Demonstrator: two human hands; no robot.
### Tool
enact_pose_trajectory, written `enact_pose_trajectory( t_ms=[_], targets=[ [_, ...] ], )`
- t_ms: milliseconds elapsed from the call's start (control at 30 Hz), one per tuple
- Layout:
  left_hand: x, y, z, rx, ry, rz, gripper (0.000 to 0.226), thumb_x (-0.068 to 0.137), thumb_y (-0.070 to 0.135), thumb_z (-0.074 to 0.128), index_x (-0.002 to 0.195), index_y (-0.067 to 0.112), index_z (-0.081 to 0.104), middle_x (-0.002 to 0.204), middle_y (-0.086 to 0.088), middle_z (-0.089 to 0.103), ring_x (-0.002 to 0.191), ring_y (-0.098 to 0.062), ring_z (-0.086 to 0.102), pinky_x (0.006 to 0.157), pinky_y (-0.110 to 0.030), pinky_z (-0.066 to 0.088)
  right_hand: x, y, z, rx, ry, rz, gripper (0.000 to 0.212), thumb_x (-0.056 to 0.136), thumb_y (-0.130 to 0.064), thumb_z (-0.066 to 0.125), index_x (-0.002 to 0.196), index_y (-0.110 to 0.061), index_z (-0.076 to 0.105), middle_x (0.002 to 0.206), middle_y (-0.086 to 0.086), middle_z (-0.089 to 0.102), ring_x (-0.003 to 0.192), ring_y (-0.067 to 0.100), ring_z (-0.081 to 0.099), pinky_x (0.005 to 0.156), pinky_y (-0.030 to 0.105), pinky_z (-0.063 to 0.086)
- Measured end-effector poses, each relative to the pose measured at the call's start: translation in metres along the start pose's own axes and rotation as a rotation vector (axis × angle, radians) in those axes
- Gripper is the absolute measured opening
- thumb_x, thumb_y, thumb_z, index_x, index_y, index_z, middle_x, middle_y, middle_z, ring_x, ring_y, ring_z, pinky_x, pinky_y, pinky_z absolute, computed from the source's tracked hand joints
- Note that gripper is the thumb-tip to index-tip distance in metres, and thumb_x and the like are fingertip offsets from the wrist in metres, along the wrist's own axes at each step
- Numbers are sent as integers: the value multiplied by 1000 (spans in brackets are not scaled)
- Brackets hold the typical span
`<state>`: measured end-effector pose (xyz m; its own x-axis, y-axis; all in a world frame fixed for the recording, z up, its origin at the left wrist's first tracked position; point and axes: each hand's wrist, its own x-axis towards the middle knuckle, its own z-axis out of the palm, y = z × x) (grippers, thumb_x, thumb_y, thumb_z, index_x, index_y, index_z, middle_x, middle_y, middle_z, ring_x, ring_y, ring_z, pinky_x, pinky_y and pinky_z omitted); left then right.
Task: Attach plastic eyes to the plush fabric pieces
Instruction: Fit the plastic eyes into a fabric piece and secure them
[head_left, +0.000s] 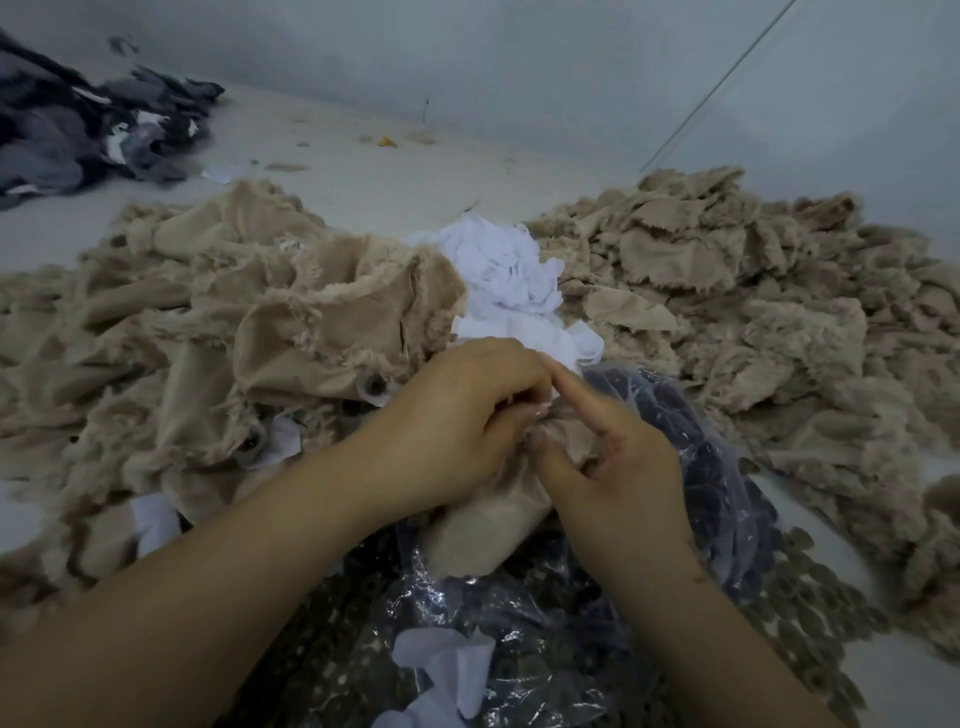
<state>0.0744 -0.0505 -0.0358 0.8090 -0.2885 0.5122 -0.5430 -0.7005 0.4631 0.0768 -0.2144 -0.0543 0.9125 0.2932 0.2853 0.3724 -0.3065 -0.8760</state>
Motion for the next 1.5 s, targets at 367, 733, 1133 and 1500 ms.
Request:
enact_pose_trajectory(
  t_ms=[367, 733, 1133, 1500],
  targets=[
    [-7, -4, 9, -176, 86, -98, 11, 98, 14, 49, 87, 16, 46, 73, 12, 50, 59, -2, 45, 52, -18, 35, -4, 8, -2, -9, 51, 18, 42, 89, -13, 73, 127, -28, 67, 60, -20, 64, 43, -1, 48, 45, 7, 36],
    [-8, -11, 5, -54, -36, -202, 30, 85, -2, 63, 108, 17, 61, 97, 3, 66, 88, -17, 64, 77, -35, 51, -5, 4, -5, 23, 120, 87, 23, 86, -13, 75, 79, -35, 72, 44, -10, 56, 35, 6, 44, 37, 14, 36],
    [11, -13, -3, 31, 167, -323, 14, 88, -4, 59, 82, 0, 71, 78, -11, 69, 71, -19, 62, 68, -35, 50, -7, 0, -9, -123, -1, 88, 27, 86, -12, 74, 107, -30, 74, 47, -22, 58, 38, -3, 48, 40, 6, 33],
    [0, 4, 0, -229, 19, -240, 13, 84, 1, 71, 81, 13, 69, 87, 0, 64, 78, -14, 60, 72, -29, 50, -9, -2, -8, -170, -3, -147, 70, 87, -7, 72, 142, -43, 48, 57, -15, 57, 36, 4, 37, 39, 6, 26]
  ],
)
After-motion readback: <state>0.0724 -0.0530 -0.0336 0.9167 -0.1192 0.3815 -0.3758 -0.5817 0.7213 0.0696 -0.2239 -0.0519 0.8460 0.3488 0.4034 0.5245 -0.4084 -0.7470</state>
